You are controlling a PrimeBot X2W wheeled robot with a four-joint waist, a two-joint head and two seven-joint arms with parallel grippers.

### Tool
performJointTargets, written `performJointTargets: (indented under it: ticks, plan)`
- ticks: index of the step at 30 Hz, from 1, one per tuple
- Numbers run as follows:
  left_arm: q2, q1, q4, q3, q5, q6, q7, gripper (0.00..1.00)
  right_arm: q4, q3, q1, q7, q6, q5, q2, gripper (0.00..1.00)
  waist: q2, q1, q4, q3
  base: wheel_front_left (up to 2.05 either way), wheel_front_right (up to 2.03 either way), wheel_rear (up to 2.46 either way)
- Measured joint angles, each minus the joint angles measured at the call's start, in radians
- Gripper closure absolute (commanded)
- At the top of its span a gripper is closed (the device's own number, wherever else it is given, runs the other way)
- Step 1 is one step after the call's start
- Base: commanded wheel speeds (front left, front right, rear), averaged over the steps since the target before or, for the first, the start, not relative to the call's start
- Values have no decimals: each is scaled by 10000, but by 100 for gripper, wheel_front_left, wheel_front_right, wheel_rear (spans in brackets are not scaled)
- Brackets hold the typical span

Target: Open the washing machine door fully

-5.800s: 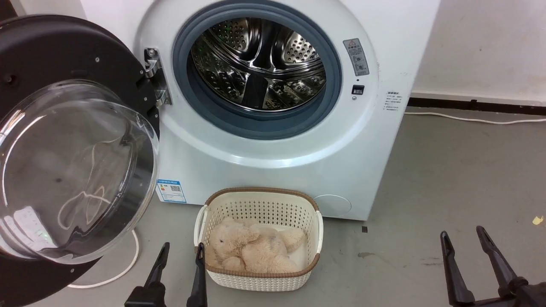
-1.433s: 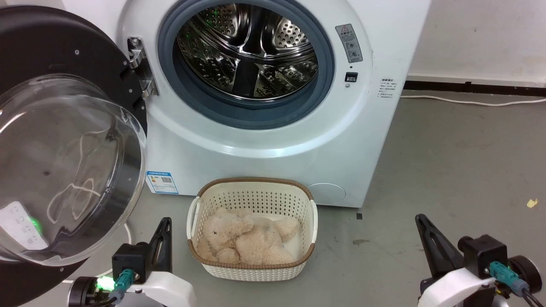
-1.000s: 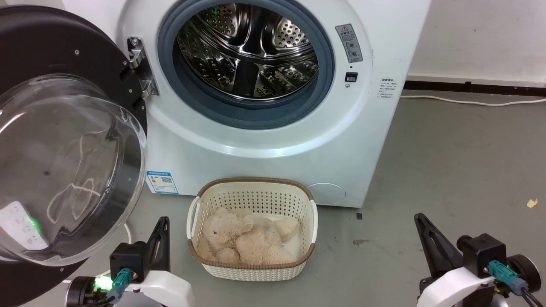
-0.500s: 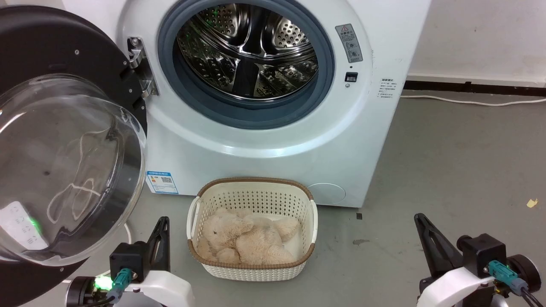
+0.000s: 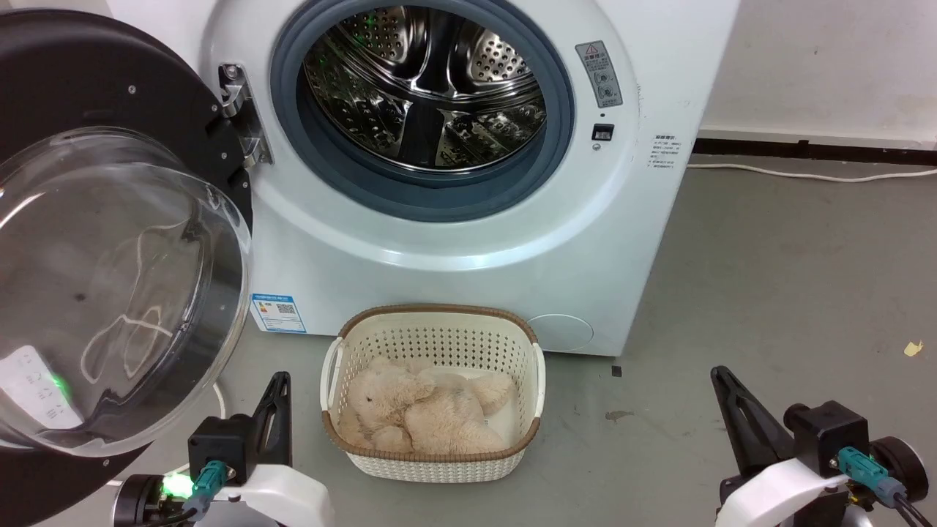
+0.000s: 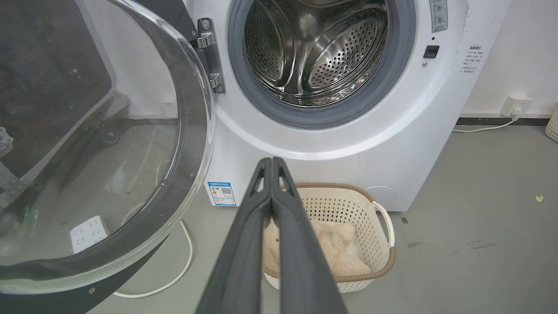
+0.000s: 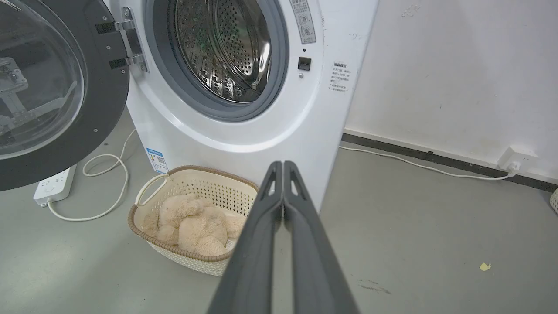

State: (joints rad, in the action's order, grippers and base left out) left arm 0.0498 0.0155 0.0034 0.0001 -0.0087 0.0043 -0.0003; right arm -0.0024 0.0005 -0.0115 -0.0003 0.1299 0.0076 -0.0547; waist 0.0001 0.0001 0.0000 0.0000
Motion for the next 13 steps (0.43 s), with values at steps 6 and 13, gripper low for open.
performJointTargets:
  ticks: [6,13]
  plan:
    - [0,0,0,4,0,0,0,100,0,4,0,0,0,0,0,100,0,0,0,0,0,0,0]
    - [0,0,0,6,0,0,0,100,0,4,0,0,0,0,0,100,0,0,0,0,0,0,0]
